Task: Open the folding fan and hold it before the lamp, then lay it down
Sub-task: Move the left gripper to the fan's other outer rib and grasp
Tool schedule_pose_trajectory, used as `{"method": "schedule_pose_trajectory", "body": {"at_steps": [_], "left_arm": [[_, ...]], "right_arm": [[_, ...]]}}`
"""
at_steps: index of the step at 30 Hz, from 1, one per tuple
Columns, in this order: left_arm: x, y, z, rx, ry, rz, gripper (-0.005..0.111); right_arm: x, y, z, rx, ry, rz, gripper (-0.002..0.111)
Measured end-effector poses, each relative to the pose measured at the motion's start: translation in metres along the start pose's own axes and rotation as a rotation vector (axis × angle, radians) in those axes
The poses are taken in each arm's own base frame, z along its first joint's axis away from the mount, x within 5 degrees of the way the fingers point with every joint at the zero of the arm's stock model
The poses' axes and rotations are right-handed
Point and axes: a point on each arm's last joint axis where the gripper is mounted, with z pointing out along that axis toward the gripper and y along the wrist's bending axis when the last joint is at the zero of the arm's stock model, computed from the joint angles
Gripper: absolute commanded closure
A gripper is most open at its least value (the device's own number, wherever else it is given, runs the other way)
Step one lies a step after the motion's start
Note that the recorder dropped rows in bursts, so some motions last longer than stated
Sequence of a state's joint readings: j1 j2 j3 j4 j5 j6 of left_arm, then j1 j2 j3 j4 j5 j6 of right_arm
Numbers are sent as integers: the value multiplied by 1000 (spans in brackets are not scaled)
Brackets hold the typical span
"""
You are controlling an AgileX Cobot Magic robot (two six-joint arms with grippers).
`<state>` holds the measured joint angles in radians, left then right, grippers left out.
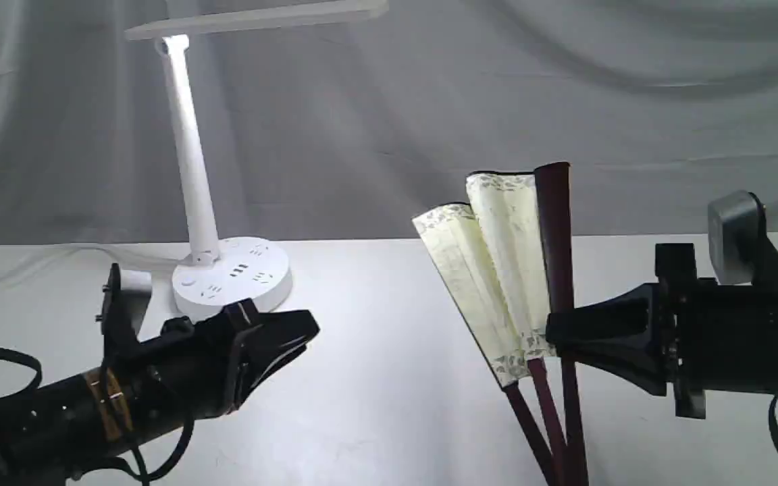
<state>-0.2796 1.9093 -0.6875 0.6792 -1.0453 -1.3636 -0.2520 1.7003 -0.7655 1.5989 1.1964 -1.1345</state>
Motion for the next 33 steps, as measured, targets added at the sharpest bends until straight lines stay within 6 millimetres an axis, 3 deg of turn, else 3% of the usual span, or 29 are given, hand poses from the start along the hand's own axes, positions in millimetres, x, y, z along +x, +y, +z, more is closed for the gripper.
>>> {"method": "schedule_pose_trajectory", "body": {"at_steps": [6, 12, 17, 28, 33], "left_arm": [[-2, 7, 18, 104, 26, -121, 75], [2, 22, 35, 132, 82, -199, 52], [4, 30, 43, 131, 101, -207, 50], [22, -3, 72, 233, 162, -156, 50], [40, -17, 82, 260, 162, -178, 50]], "right_arm": [[0, 0, 0, 0, 0, -6, 108], [0, 0, 0, 1, 1, -20, 108], [0, 0, 0, 1, 1, -23, 108], [0, 0, 0, 1, 1, -46, 108], [0, 0, 0, 1, 1, -50, 108]]}}
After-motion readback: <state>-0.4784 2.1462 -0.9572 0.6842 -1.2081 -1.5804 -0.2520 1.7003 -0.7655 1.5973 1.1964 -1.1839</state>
